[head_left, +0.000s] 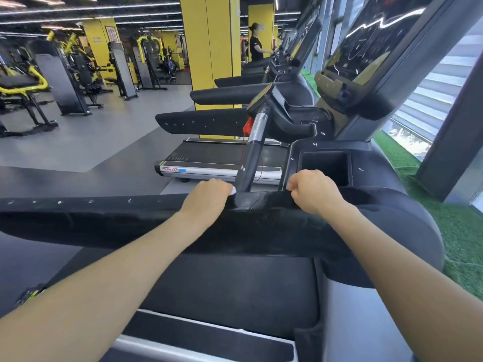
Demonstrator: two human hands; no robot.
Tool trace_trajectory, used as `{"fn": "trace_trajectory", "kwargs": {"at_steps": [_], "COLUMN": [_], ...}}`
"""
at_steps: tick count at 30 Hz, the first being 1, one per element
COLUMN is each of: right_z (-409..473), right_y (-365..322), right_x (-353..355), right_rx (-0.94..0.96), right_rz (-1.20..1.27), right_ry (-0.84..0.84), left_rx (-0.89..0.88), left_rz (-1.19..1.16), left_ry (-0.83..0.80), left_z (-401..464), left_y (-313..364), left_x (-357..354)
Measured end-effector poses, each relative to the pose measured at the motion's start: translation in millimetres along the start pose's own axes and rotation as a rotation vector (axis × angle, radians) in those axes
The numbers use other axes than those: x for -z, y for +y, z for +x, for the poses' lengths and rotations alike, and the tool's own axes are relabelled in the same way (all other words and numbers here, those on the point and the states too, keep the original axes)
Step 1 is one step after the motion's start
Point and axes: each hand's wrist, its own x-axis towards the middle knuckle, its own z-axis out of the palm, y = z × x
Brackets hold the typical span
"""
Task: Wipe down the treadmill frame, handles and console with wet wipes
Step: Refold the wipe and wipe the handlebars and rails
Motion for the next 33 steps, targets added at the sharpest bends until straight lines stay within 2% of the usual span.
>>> {"fn": "trace_trajectory", "kwargs": {"at_steps": [4,9,12,16,19,23,26,30,33], "right_z": [-3.3,-2.8,0.7,1.5,2.7,2.7,2.2,2.8,0.8], "right_y": [-2.5,-10.5,-33.6,-55.5,-51.5,-51.3,-53.2,-53.6,-55.4], "right_x": [1.4,6.1,5.5,-4.3,-9.8,-8.5,-5.4,-2.3,-1.6], "right_rx": [0.020,0.001,0.087,0.158,0.184,0.193,0.201,0.191,0.169], "right_rz": [-0.049,-0.078,-0.062,-0.020,-0.018,-0.017,-0.020,-0.013,-0.010], "right_ry": [-0.011,-0.017,0.019,-0.085,-0.087,-0.081,-0.081,-0.104,-0.106], "left_rx": [0.010,-0.102,-0.123,-0.047,0.019,-0.041,-0.055,-0.049,0.055], "left_rz": [0.036,-0.028,-0.011,-0.078,-0.135,-0.256,-0.334,-0.236,-0.258], "left_ry": [0.014,0.039,0.009,-0.017,0.070,0.143,0.131,0.082,0.148], "left_z": [-15.6,-32.8,-19.6,-8.3,-9.9,-14.9,-19.7,-34.2,-39.2], "left_y": [15.5,8.2,-6.7,-30.7,-26.8,7.1,2.9,-30.5,-43.3], "left_x": [2.2,-4.7,-3.5,-2.3,-5.0,-4.9,-3.9,-6.3,-11.2]}}
